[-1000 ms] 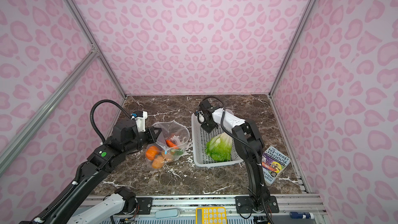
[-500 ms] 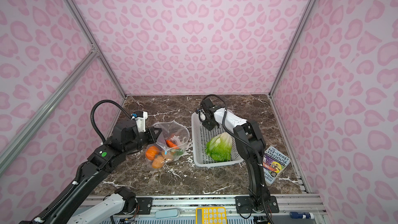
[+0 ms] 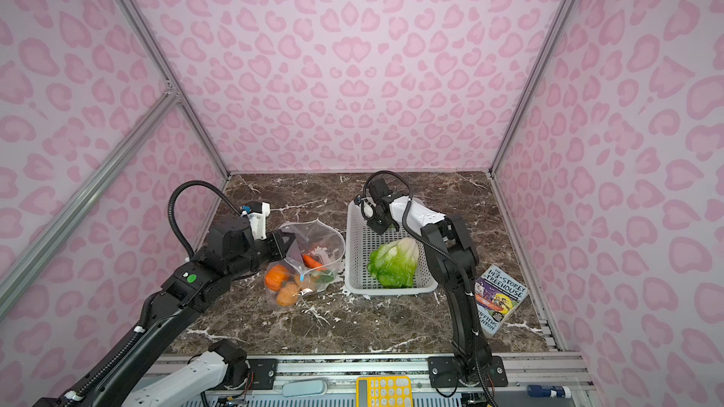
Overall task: Place the food in the zip-top bag and seal the zipper
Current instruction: 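Lower the right gripper into the basket and grasp the green pepper, then lift the green pepper and carry it with the right gripper to the bag mouth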
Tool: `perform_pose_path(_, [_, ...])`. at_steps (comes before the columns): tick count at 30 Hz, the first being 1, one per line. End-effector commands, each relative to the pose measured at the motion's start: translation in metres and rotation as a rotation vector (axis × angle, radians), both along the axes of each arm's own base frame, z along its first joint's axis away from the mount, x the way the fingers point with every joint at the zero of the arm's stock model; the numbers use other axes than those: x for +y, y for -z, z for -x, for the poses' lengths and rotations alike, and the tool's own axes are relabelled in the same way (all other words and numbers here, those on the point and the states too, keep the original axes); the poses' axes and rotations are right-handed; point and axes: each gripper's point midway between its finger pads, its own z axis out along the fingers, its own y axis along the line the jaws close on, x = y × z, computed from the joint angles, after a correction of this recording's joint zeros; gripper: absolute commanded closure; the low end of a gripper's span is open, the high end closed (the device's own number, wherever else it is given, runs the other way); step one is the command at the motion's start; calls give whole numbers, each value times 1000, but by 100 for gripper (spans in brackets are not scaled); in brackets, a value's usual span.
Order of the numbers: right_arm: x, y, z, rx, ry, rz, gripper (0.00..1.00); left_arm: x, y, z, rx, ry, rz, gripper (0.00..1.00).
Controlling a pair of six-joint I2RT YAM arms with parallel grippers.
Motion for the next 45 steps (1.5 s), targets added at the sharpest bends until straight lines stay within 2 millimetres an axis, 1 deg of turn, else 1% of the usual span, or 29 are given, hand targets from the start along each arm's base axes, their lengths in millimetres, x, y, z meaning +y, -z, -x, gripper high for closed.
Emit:
perform_pose_path(1, [-7,21,21,110,2,33,57,-1,-12,-5,-39,-7,17,97])
perform_pose_path(6, [-9,22,24,94,17,28,58,0,-14,-4,-45,-11,19,97])
perform_pose_path(8, [-11,22,25,88,22,25,61,1,-14,-4,-45,-15,18,97])
perform_pose_path(10, [-11,22,26,91,26,25,71,1,-13,-4,-43,-13,18,97])
perform_pose_path(13, [-10,19,25,84,37,20,90,0,-13,-4,-41,-10,17,97])
perform_pose_path(15, [-10,16,23,72,48,8,98,0,-13,-4,-42,-9,18,97])
perform_pose_path(17, [-7,10,20,59,55,-12,100,1,-15,-4,-48,-11,18,97])
perform_pose_path(23, [4,-19,15,12,76,-100,100,3,-13,-3,-48,-17,17,97])
perform_pose_path(32, [20,-77,13,-46,115,-289,100,1,-13,-3,-47,-10,16,97])
perform_pose_path(36, [25,-108,14,-81,133,-370,100,0,-11,-3,-41,-6,17,97])
perform_pose_path(38, [30,-129,16,-95,134,-427,100,0,-11,-4,-40,-5,17,97])
perform_pose_path(42, [41,-178,24,-139,134,-572,100,-2,-11,-5,-37,-2,19,97])
perform_pose_path(44, [49,-204,33,-161,133,-637,100,-3,-11,-6,-36,-2,19,97])
perform_pose_path(45, [55,-219,41,-168,118,-672,100,-3,-10,-7,-35,-2,18,97])
